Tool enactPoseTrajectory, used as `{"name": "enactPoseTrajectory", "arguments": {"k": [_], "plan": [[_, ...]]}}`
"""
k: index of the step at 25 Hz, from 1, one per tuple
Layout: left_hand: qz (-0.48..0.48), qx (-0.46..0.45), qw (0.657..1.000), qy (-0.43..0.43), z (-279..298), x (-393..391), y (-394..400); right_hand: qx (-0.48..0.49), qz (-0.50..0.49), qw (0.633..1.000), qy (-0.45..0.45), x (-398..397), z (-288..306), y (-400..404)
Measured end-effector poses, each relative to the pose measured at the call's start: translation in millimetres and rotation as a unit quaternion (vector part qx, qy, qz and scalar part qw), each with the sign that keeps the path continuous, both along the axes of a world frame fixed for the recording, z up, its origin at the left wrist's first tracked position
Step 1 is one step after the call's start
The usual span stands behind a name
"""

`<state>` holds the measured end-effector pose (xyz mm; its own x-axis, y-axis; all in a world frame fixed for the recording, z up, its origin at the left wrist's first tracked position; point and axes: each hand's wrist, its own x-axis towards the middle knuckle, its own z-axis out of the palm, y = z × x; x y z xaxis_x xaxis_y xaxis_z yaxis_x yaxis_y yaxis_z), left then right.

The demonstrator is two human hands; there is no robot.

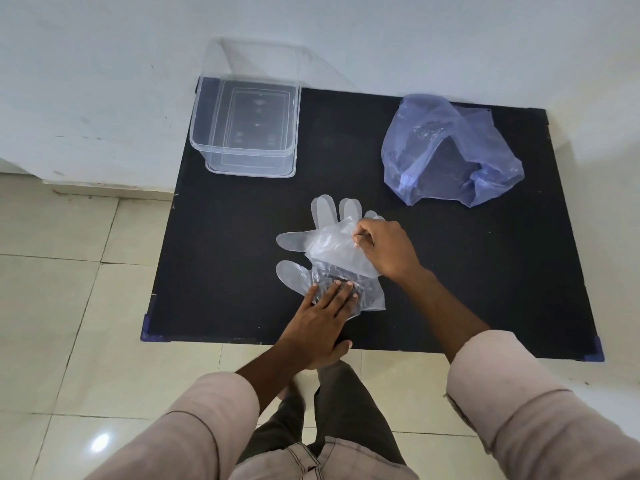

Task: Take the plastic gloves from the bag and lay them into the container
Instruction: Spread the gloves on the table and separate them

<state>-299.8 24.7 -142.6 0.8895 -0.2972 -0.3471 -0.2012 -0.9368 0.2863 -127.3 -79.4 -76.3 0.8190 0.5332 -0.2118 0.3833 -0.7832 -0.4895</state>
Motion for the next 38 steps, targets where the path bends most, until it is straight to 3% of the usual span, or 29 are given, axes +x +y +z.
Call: {"name": "enactPoseTrajectory", "arguments": {"k": [16, 26, 38], "plan": [[-0.009, -0.014, 1.000, -0.020, 28.7, 19.4, 6.4, 0.005, 0.059, 0.995, -0.082, 102.6, 34.8, 31.8], [-0.012, -0.004, 1.000, 0.013, 30.6, 41.5, 9.8, 0.035, 0.073, 0.992, -0.097, 146.6, 67.0, 47.4], [0.001, 0.003, 1.000, 0.030, 45.2, 50.8, 13.3, 0.076, 0.057, 0.982, -0.163, 151.3, 108.0, 49.7]]}}
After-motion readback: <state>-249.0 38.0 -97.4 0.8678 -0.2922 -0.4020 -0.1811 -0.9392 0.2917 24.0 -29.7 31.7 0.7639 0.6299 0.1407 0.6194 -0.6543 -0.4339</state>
